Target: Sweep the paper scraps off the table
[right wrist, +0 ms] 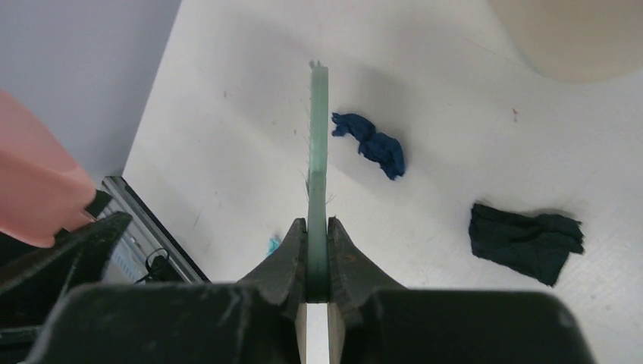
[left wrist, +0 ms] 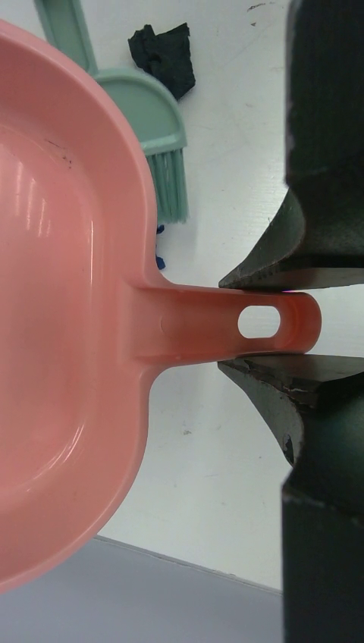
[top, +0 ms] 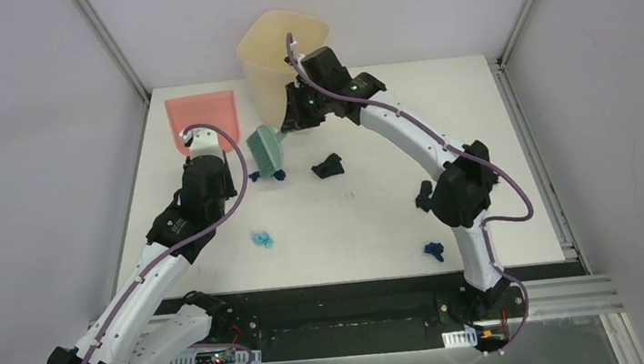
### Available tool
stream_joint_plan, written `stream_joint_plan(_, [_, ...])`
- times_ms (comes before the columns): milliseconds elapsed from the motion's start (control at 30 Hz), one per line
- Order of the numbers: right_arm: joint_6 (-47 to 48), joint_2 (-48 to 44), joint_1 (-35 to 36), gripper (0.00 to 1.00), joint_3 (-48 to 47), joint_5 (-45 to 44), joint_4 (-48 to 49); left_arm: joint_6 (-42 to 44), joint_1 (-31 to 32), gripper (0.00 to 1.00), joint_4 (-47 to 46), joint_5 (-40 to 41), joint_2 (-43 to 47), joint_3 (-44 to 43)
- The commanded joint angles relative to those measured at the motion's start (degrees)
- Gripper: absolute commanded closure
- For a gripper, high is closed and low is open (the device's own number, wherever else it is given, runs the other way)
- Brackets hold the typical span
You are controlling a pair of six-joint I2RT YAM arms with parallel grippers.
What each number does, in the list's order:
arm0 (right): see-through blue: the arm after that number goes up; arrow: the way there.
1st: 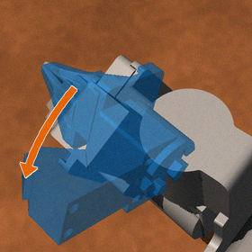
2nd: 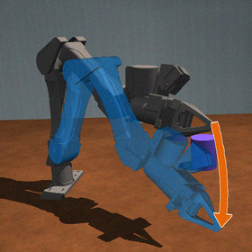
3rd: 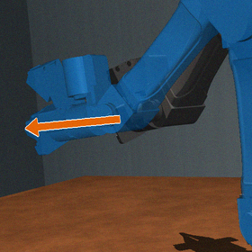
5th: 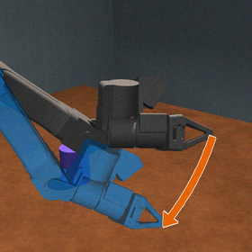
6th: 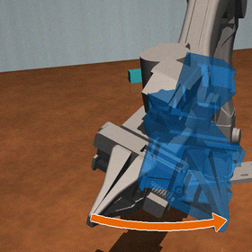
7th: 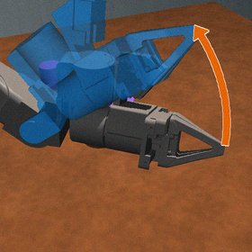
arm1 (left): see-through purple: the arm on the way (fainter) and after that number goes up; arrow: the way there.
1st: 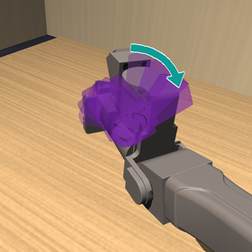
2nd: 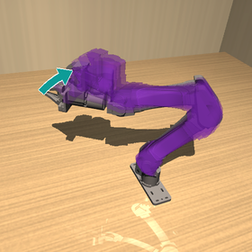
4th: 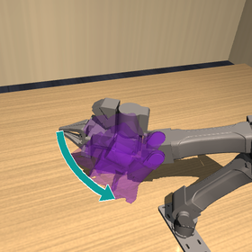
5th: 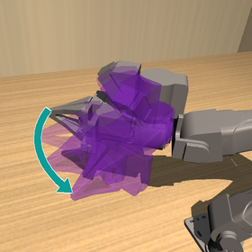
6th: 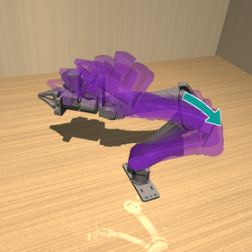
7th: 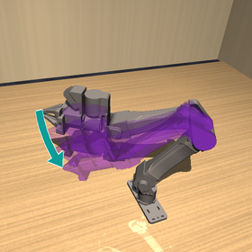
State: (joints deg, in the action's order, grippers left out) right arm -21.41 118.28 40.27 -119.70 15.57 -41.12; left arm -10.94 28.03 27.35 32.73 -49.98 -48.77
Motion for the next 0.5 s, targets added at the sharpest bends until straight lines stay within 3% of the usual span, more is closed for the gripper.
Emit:
stream_joint_plan(0, [-3.58, 6.69, 1.73, 1.00, -7.85, -1.75, 1.56, 0.96, -0.22, 1.00, -2.79, -0.21, 0.47, 0.12])
stream_joint_plan(100, [-8.68, 9.18, 2.01, 1.00, -9.58, -8.70, -0.98, 1.17, -0.27, 1.00, -2.84, 0.54, 0.47, 0.33])
stream_joint_plan(200, [-10.48, 7.67, 2.00, 1.00, -6.59, -10.14, -1.82, 1.31, -0.26, 1.00, -2.99, 0.56, 0.34, 0.35])
stream_joint_plan(467, [-13.16, -8.21, -2.48, 1.00, 19.12, -11.17, 2.20, 1.05, -0.25, 1.00, -3.10, -1.70, 0.04, -0.09])
